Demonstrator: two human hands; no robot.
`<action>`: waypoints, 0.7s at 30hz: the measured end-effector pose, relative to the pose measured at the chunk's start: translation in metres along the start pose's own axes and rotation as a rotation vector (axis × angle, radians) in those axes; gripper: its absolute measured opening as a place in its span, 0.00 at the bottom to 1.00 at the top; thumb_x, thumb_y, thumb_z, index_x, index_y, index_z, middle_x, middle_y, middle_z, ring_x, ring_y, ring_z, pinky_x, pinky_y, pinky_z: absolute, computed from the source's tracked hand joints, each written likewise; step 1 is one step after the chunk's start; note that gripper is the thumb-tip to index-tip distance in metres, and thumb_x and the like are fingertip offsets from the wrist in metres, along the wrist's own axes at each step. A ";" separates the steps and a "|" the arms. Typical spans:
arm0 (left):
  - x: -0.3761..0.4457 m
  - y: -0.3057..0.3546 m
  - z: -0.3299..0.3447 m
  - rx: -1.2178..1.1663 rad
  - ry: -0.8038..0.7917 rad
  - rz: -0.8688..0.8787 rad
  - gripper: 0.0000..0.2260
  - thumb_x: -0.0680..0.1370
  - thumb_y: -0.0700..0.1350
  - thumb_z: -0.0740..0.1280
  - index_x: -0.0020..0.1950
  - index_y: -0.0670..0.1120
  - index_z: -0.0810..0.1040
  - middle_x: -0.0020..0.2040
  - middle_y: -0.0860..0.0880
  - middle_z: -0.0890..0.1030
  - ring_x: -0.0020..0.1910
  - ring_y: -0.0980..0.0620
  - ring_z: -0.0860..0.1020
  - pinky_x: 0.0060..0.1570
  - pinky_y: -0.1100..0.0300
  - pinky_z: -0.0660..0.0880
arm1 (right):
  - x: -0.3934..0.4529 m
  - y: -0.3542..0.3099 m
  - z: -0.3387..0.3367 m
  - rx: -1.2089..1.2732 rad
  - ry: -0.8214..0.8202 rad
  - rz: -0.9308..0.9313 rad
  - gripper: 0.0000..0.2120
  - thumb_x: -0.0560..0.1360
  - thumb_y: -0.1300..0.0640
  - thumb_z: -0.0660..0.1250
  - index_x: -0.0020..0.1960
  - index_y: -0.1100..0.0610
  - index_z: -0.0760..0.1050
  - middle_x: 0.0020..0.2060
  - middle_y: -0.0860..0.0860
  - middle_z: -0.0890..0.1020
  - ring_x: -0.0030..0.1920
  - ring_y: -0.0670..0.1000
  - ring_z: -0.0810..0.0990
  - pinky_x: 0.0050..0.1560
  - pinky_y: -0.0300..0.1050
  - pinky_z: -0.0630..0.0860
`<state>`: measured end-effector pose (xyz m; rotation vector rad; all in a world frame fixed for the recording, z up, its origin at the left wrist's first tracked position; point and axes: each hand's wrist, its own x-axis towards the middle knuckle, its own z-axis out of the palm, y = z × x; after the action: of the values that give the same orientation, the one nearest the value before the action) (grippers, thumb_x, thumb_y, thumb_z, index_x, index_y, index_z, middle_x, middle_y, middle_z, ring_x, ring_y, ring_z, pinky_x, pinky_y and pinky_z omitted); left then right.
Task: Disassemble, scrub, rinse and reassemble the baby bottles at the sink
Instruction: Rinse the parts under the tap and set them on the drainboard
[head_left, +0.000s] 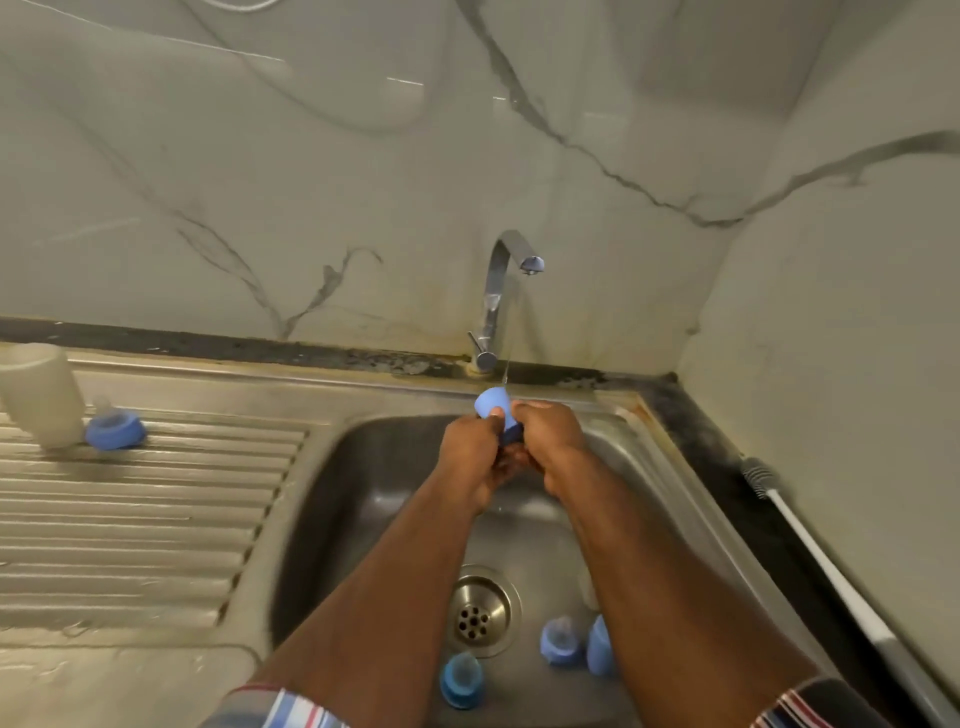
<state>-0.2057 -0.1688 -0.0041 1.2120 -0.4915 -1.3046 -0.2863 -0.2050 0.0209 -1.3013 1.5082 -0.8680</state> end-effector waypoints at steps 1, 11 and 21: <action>0.002 -0.003 0.000 0.022 0.017 0.015 0.09 0.84 0.43 0.63 0.57 0.39 0.80 0.48 0.36 0.83 0.43 0.41 0.82 0.51 0.47 0.81 | 0.002 0.001 0.001 -0.079 0.026 -0.005 0.09 0.78 0.58 0.64 0.48 0.59 0.82 0.46 0.60 0.85 0.46 0.62 0.84 0.51 0.56 0.82; 0.005 -0.005 -0.010 0.438 0.108 0.369 0.19 0.79 0.45 0.71 0.71 0.52 0.78 0.53 0.50 0.86 0.48 0.54 0.85 0.54 0.52 0.83 | 0.007 -0.003 0.017 -0.222 0.059 -0.126 0.22 0.84 0.42 0.55 0.55 0.57 0.80 0.48 0.55 0.82 0.50 0.57 0.80 0.53 0.48 0.76; 0.007 -0.003 0.000 0.284 0.040 0.415 0.16 0.76 0.35 0.73 0.55 0.57 0.84 0.53 0.51 0.86 0.48 0.55 0.84 0.50 0.59 0.82 | 0.011 -0.003 0.004 0.629 -0.013 0.155 0.15 0.85 0.51 0.57 0.55 0.59 0.78 0.45 0.58 0.83 0.46 0.58 0.83 0.54 0.59 0.81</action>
<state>-0.2054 -0.1751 -0.0090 1.2805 -0.8712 -0.8734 -0.2812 -0.2164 0.0201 -0.7172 1.1662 -1.1103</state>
